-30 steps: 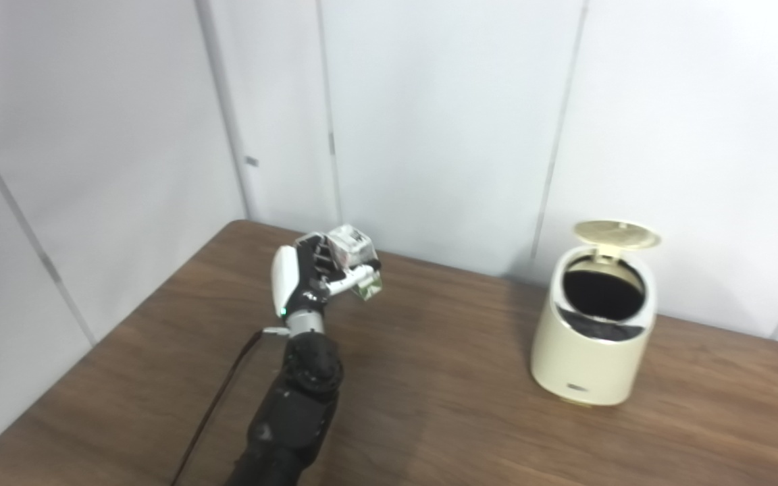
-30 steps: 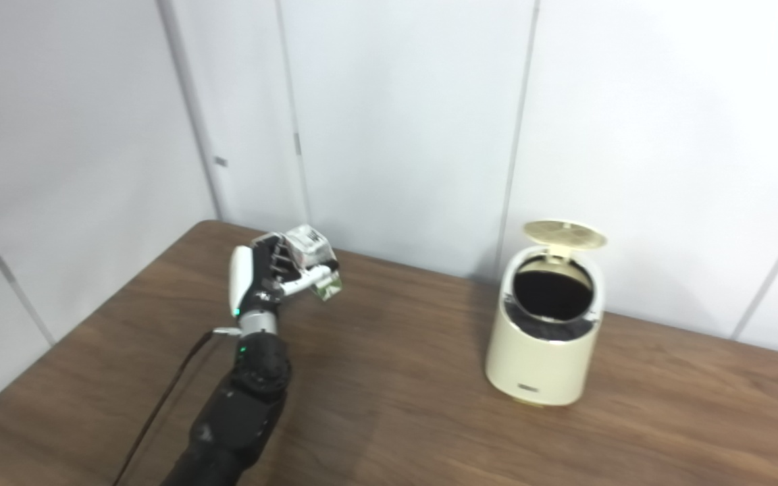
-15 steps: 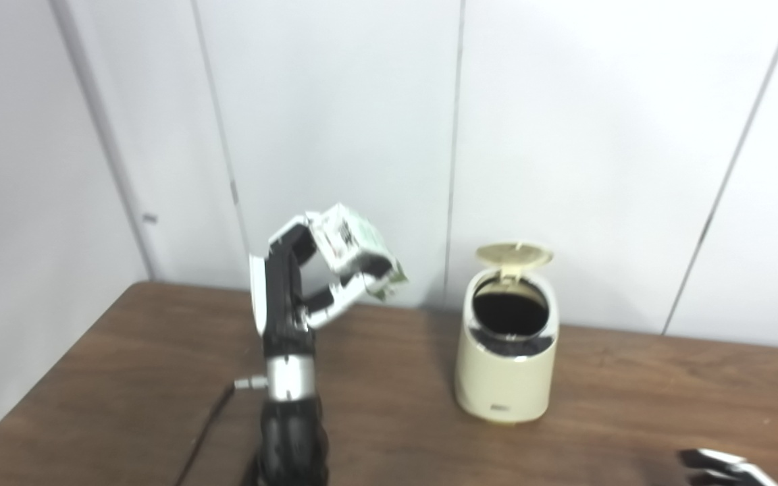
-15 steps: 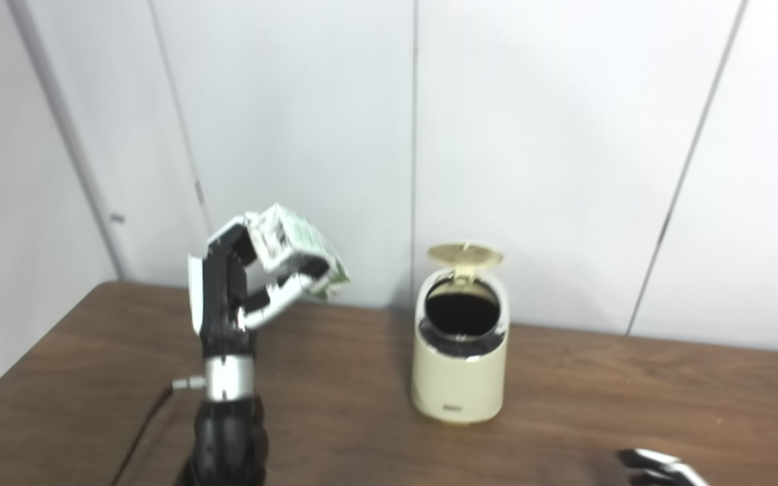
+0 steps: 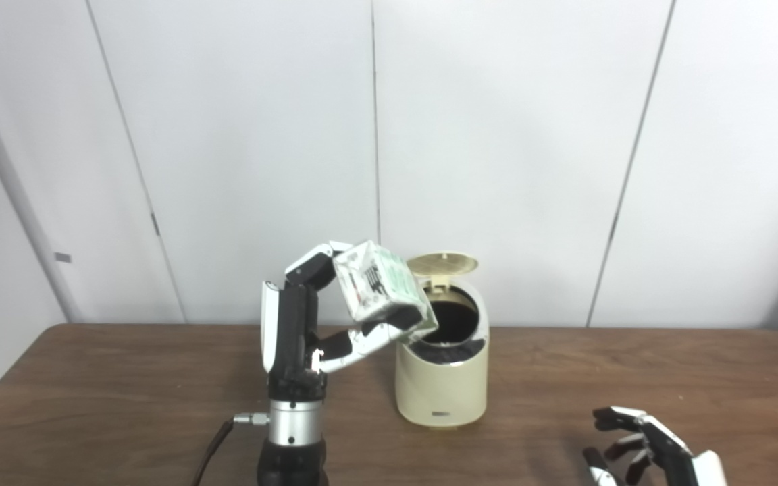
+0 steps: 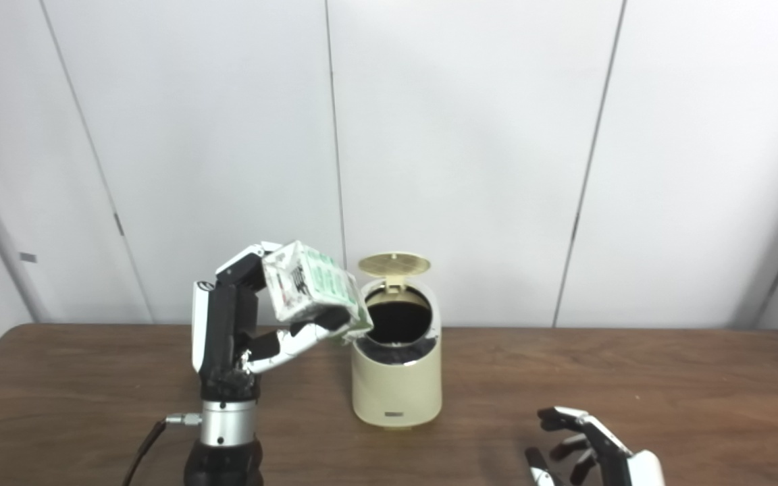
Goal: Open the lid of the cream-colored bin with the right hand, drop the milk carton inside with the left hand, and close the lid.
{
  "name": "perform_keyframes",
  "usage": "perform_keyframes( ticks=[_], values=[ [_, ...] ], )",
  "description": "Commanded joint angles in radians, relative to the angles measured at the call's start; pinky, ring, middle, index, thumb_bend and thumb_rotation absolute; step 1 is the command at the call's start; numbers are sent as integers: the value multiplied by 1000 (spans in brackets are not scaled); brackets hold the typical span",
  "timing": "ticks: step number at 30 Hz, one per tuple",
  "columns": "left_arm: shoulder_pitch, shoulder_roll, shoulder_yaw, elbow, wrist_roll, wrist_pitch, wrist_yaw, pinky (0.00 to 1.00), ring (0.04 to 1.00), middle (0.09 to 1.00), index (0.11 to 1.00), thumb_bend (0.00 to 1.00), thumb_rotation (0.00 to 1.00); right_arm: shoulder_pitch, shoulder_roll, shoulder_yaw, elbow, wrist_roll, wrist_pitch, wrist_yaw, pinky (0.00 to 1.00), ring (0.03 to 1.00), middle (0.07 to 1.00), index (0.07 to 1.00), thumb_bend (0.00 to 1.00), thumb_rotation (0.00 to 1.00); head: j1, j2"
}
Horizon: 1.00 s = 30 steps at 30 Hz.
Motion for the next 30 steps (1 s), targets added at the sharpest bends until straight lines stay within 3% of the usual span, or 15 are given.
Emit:
perform_keyframes(
  ticks=[1, 5, 16, 21, 25, 30],
  values=[
    [-85, 12, -28, 1, -10, -29, 12, 368, 430, 477, 506, 503, 0, -10, 71, 51, 74, -11, -12, -34, 356, 520, 622, 645, 195, 22, -8, -2],
    [-121, 23, -70, 54, -10, -29, 42, 316, 397, 487, 513, 501, 0, -9, 76, 67, 74, -21, -2, -49, 453, 610, 657, 650, 206, 33, -21, -3],
    [-205, 47, -166, 222, -22, -29, 109, 265, 372, 500, 507, 500, 0, 8, 87, 92, 70, -40, -12, -93, 470, 614, 666, 665, 255, 2, -59, 4],
    [-237, 56, -174, 291, -89, -29, 49, 353, 419, 488, 485, 503, 0, 22, 90, 104, 56, -46, -9, -102, 446, 598, 661, 670, 268, 0, -69, 13],
    [-265, 72, -187, 347, -87, -29, 26, 413, 463, 477, 479, 504, 0, 34, 92, 109, 45, -45, -12, -104, 457, 605, 664, 671, 277, 0, -71, 19],
    [-299, 93, -218, 412, -64, -29, 68, 411, 466, 481, 472, 504, 0, 47, 87, 116, 36, -42, -19, -108, 436, 589, 672, 674, 281, 0, -70, 30]
  ],
)
